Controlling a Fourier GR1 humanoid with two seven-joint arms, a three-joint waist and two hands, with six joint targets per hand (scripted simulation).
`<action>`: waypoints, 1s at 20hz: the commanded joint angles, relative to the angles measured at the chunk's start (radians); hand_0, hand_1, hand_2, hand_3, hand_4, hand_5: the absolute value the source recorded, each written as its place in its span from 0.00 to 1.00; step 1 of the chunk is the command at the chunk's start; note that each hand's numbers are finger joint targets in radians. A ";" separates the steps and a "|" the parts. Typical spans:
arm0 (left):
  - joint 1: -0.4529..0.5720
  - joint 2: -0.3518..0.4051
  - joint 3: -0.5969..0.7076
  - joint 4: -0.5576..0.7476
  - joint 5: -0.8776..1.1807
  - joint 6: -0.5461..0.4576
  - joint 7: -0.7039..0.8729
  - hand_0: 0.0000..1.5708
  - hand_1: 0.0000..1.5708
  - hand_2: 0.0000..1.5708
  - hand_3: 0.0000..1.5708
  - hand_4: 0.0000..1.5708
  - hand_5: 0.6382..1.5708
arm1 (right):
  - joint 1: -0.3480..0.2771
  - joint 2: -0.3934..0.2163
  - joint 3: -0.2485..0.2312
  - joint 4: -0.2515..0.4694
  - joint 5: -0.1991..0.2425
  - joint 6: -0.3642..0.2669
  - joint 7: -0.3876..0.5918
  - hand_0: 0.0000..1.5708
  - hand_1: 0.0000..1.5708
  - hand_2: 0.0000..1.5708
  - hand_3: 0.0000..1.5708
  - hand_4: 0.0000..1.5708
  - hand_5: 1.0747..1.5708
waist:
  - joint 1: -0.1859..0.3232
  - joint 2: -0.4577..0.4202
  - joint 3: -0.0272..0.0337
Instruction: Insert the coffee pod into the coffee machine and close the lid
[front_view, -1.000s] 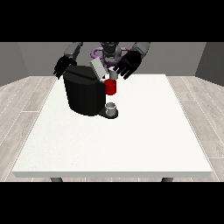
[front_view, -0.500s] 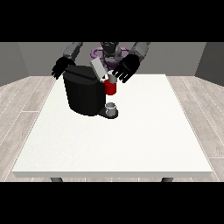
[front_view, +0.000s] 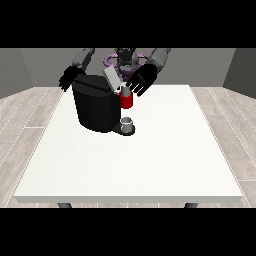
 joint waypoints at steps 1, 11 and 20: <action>-0.013 0.016 0.008 0.031 -0.006 -0.010 0.005 0.74 0.74 0.79 0.75 0.32 1.00 | -0.003 0.013 0.024 -0.032 0.022 -0.024 0.031 0.00 0.00 0.00 0.00 0.34 1.00 | -0.014 0.010 -0.0011; 0.022 -0.004 0.004 0.045 -0.013 -0.017 -0.012 0.78 0.78 0.81 0.74 0.31 1.00 | 0.000 0.023 0.027 -0.054 0.016 -0.031 0.050 0.00 0.00 0.00 0.00 0.28 1.00 | -0.004 0.001 -0.0013; -0.007 -0.013 -0.014 0.022 -0.042 -0.015 0.022 0.71 0.71 0.74 0.63 0.28 1.00 | 0.005 -0.019 -0.021 0.013 -0.003 0.000 -0.011 0.00 0.00 0.00 0.00 0.27 1.00 | 0.004 0.013 -0.0009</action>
